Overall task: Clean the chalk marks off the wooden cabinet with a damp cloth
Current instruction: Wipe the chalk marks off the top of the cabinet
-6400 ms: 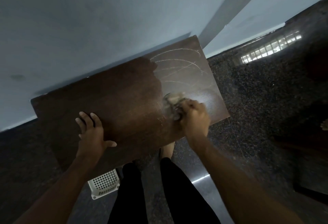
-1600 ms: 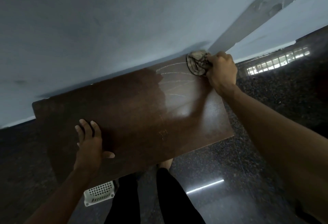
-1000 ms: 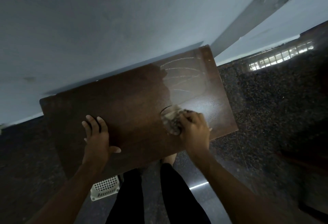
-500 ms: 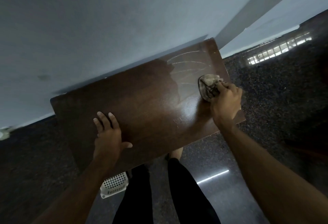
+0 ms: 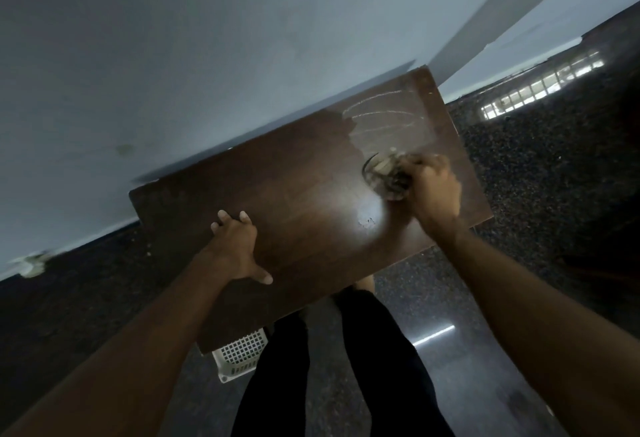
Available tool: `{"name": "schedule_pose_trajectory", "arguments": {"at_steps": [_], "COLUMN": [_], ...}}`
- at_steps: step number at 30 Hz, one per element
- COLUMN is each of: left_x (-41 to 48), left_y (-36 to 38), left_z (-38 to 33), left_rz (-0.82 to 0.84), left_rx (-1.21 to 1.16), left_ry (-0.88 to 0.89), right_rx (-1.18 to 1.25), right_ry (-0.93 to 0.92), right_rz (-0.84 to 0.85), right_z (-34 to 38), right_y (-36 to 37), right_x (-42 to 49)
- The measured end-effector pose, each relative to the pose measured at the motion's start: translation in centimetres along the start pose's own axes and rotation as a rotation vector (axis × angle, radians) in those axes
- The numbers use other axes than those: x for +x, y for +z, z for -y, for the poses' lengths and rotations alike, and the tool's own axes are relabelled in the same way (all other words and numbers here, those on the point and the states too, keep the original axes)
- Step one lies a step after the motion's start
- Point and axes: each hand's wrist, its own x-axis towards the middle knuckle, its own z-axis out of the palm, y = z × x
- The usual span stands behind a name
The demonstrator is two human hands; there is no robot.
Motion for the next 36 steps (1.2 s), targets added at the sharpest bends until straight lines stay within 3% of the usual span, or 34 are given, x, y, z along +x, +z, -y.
{"name": "schedule_pose_trajectory", "arguments": {"at_steps": [3,7,9,13,18,20,25,29,31,36], "left_x": [0.1,0.3,0.6,1.0,1.1,1.1,1.0,0.8,0.8,0.9], "left_y": [0.2,0.4,0.6,1.6,1.5,1.2,1.0,1.8,2.4,3.4], "left_z": [-0.2,-0.6,-1.1,-1.5,-1.5,-1.4,-1.4,-1.6,-1.8,-1.6], "left_rz": [0.009,-0.014,-0.043,-0.059,-0.093,-0.096,-0.109,-0.174,-0.212,-0.292], "left_rx": [-0.007,-0.045,-0.050,-0.057,-0.041,-0.037,-0.059,-0.090,-0.120,-0.150], "left_ry": [-0.010,-0.040,-0.074,-0.116,-0.148,-0.152,-0.155,-0.159,-0.153,-0.151], "right_rx": [0.069,0.128,0.106,0.134,0.084,0.047,0.065,0.165,0.239,0.243], "right_ry": [0.322,0.456,0.305,-0.201,-0.402,-0.292,0.206,0.322,0.249,-0.327], "right_rz": [-0.095,-0.099,-0.053,0.102,0.113,0.080,-0.094,-0.151,-0.129,-0.004], "right_z": [-1.7,0.2,2.1,4.6,0.5,-2.2,-8.5,-6.9,-4.8,3.1], "right_y": [-1.3,-0.9,-0.1,2.0,1.3,0.2,-2.2,-1.5,-0.4,2.8], "right_x": [3.3,3.6,1.6,-3.2,-0.9,1.1,6.0,5.9,4.6,-0.3]}}
